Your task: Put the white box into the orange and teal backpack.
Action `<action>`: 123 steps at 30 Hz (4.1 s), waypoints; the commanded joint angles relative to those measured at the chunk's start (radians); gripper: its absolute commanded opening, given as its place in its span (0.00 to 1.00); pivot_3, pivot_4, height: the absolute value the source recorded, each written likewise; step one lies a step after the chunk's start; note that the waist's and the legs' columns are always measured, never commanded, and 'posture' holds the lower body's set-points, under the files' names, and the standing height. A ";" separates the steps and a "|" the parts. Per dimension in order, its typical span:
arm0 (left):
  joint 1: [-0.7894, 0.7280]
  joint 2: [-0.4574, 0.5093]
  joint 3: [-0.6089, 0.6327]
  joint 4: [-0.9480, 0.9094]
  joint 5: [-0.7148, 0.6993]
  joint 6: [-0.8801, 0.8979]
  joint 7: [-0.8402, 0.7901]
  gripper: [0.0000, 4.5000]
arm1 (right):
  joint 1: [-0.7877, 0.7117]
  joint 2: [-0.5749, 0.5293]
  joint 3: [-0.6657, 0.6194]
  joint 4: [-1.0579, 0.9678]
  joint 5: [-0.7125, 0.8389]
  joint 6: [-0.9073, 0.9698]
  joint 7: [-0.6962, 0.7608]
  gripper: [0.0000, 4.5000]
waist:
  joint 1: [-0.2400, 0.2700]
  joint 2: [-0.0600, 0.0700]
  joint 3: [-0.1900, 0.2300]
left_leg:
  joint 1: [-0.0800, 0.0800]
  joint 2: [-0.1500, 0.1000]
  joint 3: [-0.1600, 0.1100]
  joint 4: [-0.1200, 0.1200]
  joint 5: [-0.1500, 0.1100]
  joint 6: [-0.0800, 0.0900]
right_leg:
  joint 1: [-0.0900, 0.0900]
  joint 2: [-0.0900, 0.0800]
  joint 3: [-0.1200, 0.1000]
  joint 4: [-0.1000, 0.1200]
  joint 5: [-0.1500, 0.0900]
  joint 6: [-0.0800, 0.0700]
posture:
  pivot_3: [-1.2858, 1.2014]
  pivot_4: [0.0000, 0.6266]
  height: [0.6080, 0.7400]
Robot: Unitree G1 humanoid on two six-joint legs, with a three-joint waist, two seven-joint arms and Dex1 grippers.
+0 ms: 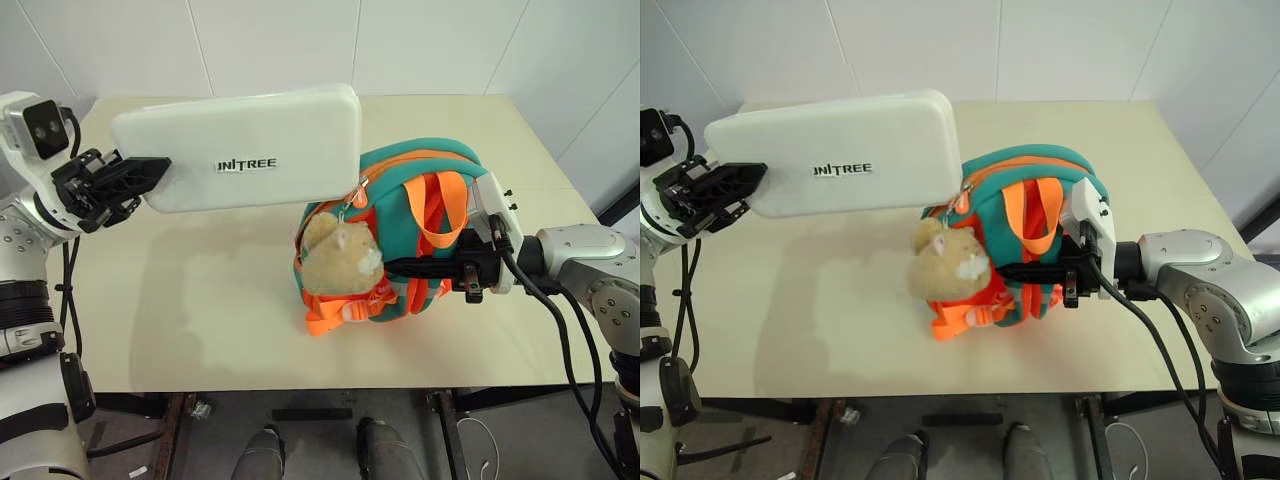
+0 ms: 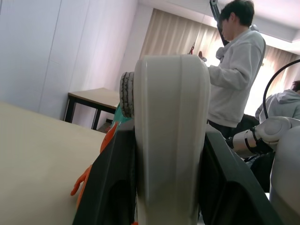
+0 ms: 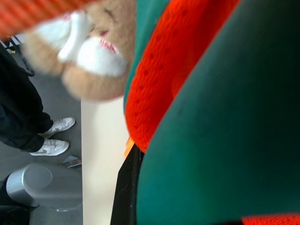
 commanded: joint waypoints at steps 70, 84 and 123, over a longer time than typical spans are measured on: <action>-0.117 -0.174 -0.274 -0.210 0.393 -0.187 0.226 0.99 | -0.050 0.152 0.040 -0.019 -0.027 -0.015 -0.051 0.00 | 0.000 0.001 0.000 | 0.001 -0.001 -0.001 0.005 -0.001 0.002 | 0.004 0.000 0.001 0.000 0.001 0.002 | 0.52 0.24 1.00; 0.127 -0.056 -0.091 -0.516 0.186 -0.063 0.271 0.99 | -0.045 0.160 0.043 -0.018 -0.036 -0.014 -0.052 0.00 | -0.002 0.001 0.000 | 0.001 -0.001 -0.001 0.004 -0.001 0.002 | 0.004 0.000 0.001 0.000 0.001 0.001 | 0.52 0.24 1.00; 0.052 -0.037 -0.201 -0.631 0.103 0.117 0.569 0.16 | 0.019 0.218 0.009 -0.024 -0.026 -0.088 -0.055 0.00 | 0.002 0.001 0.000 | 0.002 -0.001 -0.001 0.005 -0.001 0.002 | 0.005 0.001 0.000 -0.001 0.000 0.000 | 0.52 0.24 1.00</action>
